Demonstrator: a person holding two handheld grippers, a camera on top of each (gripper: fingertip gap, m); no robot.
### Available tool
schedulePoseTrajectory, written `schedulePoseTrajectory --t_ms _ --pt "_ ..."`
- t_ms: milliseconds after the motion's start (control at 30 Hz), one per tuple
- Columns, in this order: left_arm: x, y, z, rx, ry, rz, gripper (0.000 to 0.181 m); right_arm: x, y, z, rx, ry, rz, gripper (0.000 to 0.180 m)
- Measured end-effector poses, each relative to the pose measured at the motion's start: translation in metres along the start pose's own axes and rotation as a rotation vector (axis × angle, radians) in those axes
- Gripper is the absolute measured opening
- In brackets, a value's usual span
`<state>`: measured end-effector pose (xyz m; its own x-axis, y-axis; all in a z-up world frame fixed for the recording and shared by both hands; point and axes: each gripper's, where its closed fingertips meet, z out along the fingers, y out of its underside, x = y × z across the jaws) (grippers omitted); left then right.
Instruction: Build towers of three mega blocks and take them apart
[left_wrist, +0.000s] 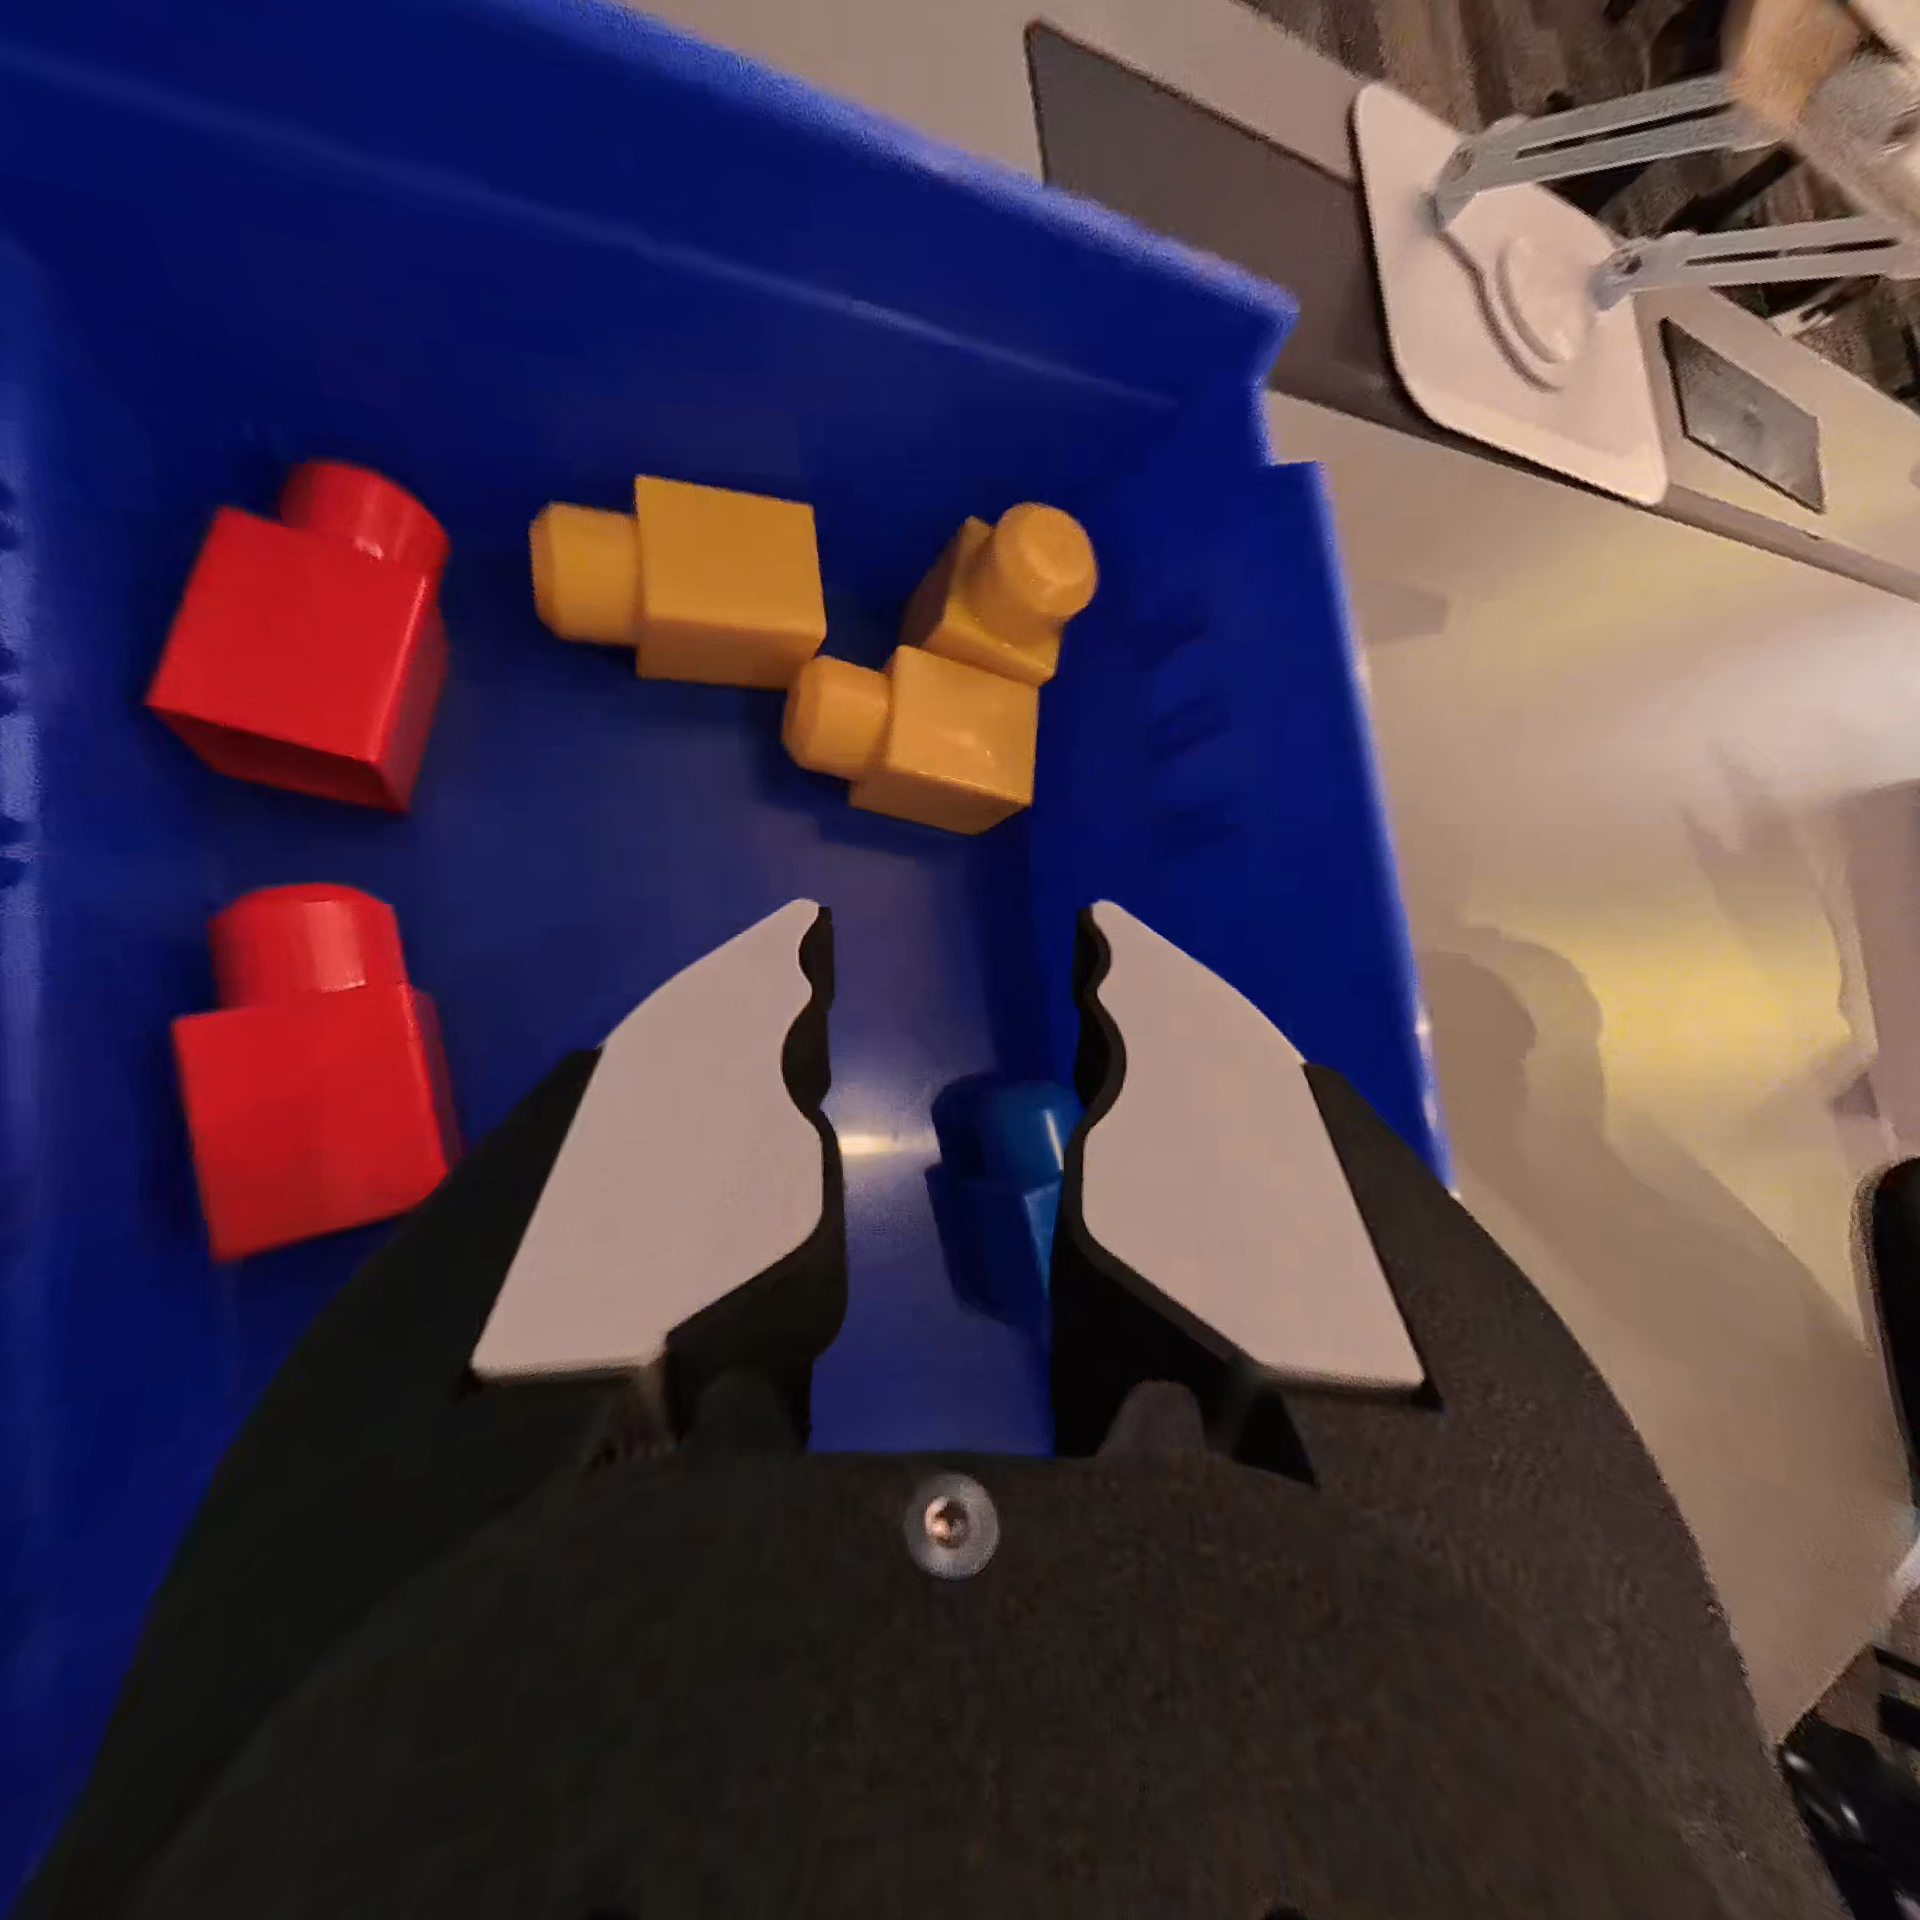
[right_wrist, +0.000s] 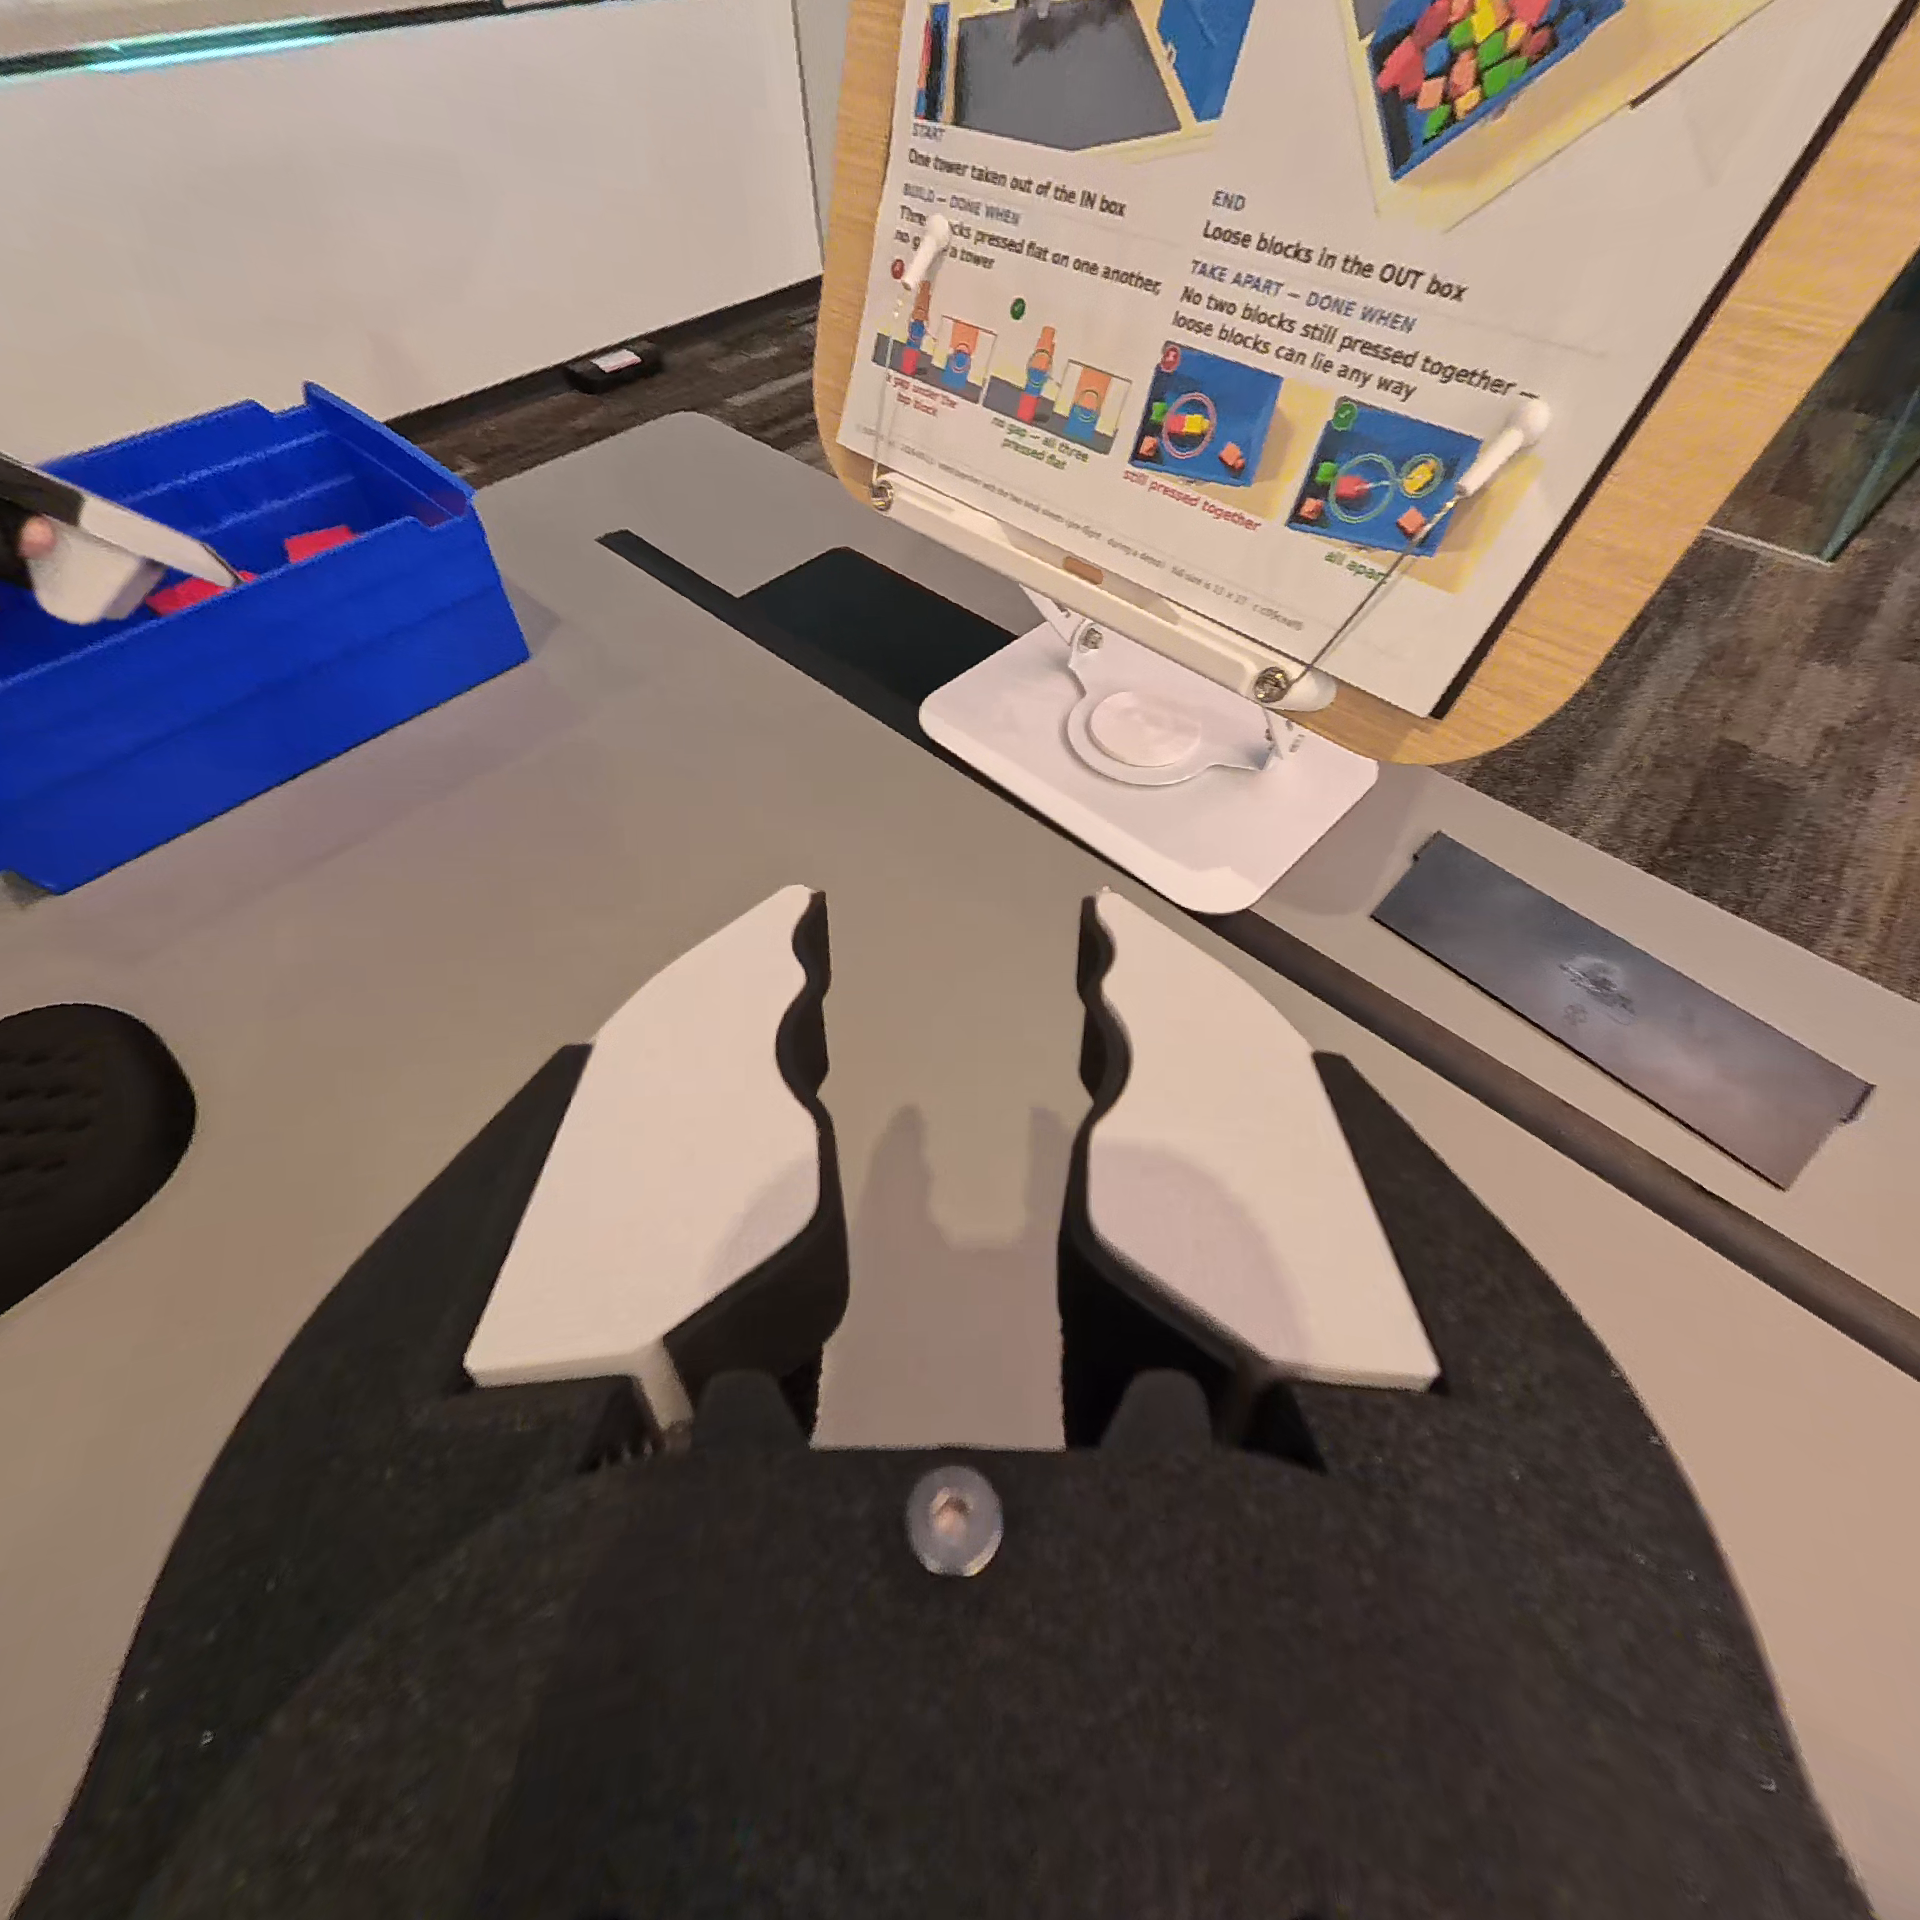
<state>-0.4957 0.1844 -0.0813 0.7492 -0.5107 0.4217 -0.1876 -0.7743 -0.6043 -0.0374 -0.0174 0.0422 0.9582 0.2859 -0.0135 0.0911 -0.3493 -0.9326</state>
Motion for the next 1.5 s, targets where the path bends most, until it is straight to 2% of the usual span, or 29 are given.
schedulePoseTrajectory --t_ms 100,267,500,567,733,833,933,1067,1200,1267,1333,1400,1500 --pt "-0.006 0.005 0.022 -0.060 0.007 -0.023 0.046 0.002 0.000 -0.004 -0.007 0.032 -0.018 0.045" --pt "0.027 0.022 0.023 -0.148 0.200 -0.027 0.048 0.006 0.005 -0.009 -0.029 0.061 -0.036 0.047" --pt "0.032 0.069 -0.002 -0.323 0.057 0.154 0.054 0.015 0.010 -0.011 -0.051 0.075 -0.027 0.048" --pt "0.028 0.070 -0.003 -0.331 -0.001 0.195 0.059 0.014 0.009 -0.011 -0.055 0.074 -0.030 0.048" --pt "0.019 0.079 0.008 -0.378 -0.070 0.203 0.052 0.010 0.011 -0.012 -0.065 0.071 -0.033 0.048" --pt "0.020 0.079 0.011 -0.364 -0.040 0.164 0.052 0.011 0.017 -0.009 -0.095 0.072 -0.043 0.048" --pt "0.014 0.080 0.010 -0.376 -0.054 0.136 0.061 0.015 0.023 -0.006 -0.130 0.081 -0.065 0.048" --pt "0.010 0.080 0.006 -0.384 -0.088 0.148 0.058 0.020 0.031 -0.004 -0.157 0.074 -0.074 0.049" --pt "-0.002 0.080 -0.002 -0.389 -0.168 0.187 0.057 0.020 0.033 -0.003 -0.154 0.048 -0.062 0.048" --pt "-0.018 0.081 -0.008 -0.410 -0.258 0.216 0.051 0.020 0.030 -0.004 -0.139 0.041 -0.062 0.048" --pt "-0.034 0.083 -0.012 -0.434 -0.347 0.281 0.052 0.018 0.026 -0.005 -0.121 0.027 -0.062 0.048" --pt "-0.034 0.084 -0.014 -0.430 -0.333 0.267 0.052 0.017 0.023 -0.007 -0.111 0.023 -0.067 0.048" --pt "-0.015 0.075 -0.012 -0.351 -0.202 0.250 0.054 0.019 0.021 -0.010 -0.102 0.026 -0.068 0.048"
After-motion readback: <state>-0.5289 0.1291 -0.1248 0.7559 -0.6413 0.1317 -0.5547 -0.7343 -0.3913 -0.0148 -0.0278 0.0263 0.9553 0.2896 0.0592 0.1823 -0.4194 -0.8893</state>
